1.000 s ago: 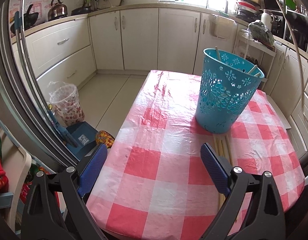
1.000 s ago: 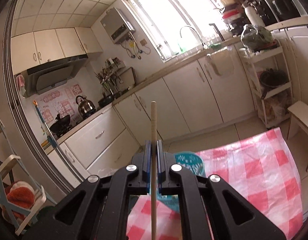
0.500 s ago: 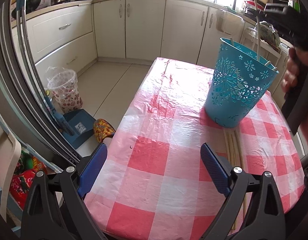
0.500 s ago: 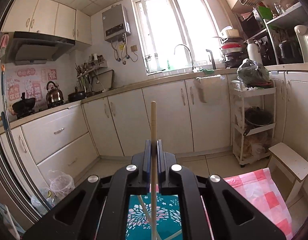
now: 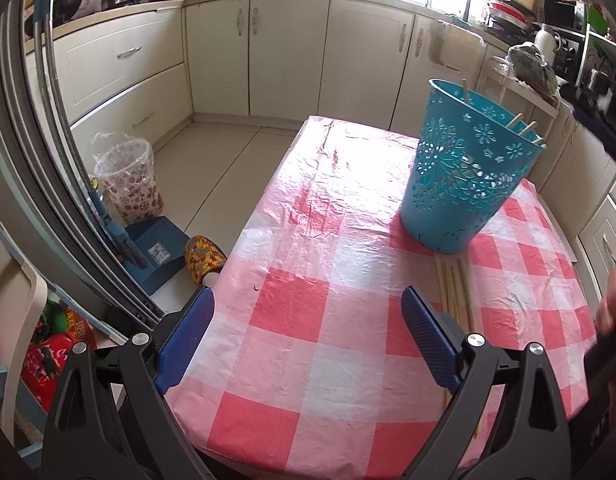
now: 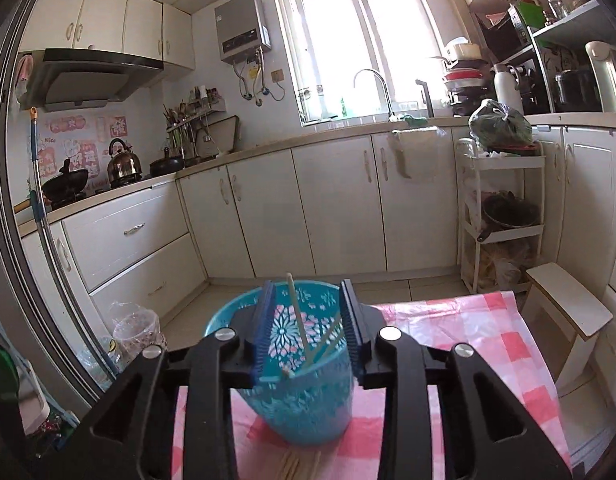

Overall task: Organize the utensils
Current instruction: 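Lift the held chopstick with the right gripper and release it into the basket, then return the right gripper to the bundle and grasp another chopstick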

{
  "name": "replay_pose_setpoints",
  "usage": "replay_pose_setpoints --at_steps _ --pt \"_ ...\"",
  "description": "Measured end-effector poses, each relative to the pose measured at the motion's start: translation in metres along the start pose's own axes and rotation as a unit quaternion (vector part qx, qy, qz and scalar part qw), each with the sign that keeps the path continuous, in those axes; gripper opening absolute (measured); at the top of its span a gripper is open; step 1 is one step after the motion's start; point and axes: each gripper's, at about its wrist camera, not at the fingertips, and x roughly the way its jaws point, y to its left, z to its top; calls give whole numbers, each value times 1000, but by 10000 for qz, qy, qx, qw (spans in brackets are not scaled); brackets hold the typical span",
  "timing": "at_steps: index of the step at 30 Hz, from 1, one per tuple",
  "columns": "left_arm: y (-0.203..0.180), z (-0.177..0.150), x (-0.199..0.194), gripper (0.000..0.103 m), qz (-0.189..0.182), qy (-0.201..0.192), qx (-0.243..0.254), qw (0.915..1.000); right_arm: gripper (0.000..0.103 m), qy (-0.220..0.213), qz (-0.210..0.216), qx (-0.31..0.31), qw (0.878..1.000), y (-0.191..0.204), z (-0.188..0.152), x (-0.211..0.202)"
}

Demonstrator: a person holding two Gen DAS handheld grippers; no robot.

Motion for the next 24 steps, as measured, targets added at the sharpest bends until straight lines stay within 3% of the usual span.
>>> replay_pose_setpoints --at_steps 7,13,20,24 --pt "-9 -2 -24 92 17 -118 91 9999 41 645 -243 381 9969 -23 -48 -31" --pt "-9 -6 -40 94 55 -198 136 9997 40 1675 -238 359 9849 -23 -98 -22" --pt "-5 -13 -45 94 115 -154 138 9997 19 2384 -64 32 9711 -1 -124 6" --pt "0 -13 -46 94 128 -150 100 9998 17 2655 -171 -3 9640 5 -131 25"
